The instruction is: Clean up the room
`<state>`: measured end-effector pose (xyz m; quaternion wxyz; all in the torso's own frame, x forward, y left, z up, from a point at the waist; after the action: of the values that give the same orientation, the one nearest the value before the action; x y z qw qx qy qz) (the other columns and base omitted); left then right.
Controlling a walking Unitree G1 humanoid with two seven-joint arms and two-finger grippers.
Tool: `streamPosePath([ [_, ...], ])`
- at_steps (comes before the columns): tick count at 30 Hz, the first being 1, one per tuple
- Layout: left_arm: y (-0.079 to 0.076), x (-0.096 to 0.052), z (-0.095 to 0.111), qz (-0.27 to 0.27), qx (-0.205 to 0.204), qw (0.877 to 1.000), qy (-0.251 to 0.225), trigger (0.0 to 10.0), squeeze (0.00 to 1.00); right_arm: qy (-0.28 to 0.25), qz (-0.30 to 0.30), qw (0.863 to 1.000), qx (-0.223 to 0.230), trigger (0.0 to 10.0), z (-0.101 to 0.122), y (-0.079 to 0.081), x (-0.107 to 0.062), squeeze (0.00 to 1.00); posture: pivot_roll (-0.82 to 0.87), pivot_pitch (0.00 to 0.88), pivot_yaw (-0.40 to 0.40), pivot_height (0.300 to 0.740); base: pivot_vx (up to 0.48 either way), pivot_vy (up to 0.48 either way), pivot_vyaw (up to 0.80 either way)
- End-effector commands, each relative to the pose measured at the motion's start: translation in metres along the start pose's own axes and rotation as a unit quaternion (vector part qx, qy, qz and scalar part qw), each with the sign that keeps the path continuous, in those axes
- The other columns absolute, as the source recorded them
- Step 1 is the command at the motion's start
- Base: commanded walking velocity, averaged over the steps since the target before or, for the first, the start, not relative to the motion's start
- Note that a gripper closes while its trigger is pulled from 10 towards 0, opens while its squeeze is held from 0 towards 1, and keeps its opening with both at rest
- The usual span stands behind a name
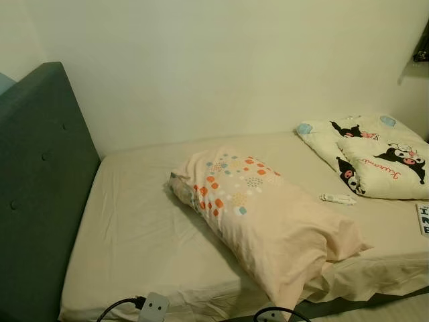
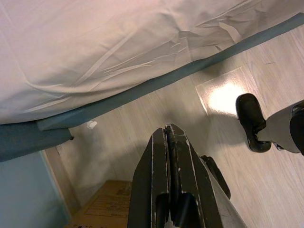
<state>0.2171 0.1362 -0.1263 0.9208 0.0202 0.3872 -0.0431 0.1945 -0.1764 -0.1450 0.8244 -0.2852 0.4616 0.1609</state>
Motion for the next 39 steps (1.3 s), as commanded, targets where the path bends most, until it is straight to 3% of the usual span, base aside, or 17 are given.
streamPosePath([
  [1,0.0018,-0.0002,-0.0026,0.0,0.007,1.0,0.006,10.0,0.0,-0.001,0.002,1.0,-0.003,10.0,0.001,0.0018,0.0001,0.0,-0.07,0.0,0.007,0.727,0.0,0.0,0.0],
  [39,0.0063,0.0,-0.0027,0.005,0.012,1.0,0.01,10.0,0.0,-0.004,0.003,1.0,-0.011,10.0,0.0045,0.002,0.0007,0.0,-0.06,0.0,0.006,0.727,0.0,0.0,0.0],
])
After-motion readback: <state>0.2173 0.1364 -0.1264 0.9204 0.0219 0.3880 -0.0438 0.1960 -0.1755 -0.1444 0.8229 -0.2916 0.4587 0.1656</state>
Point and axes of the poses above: a point about 5 cm out from each wrist's last joint towards the gripper, its own x axis pointing out of the wrist towards the gripper, its own z axis along the axis of the wrist's last joint, y = z × x, the point moved 6 cm from there along x, pointing out of the wrist towards the gripper, and after that the axes turned 9 degrees about -x, right-handed, at the moved point
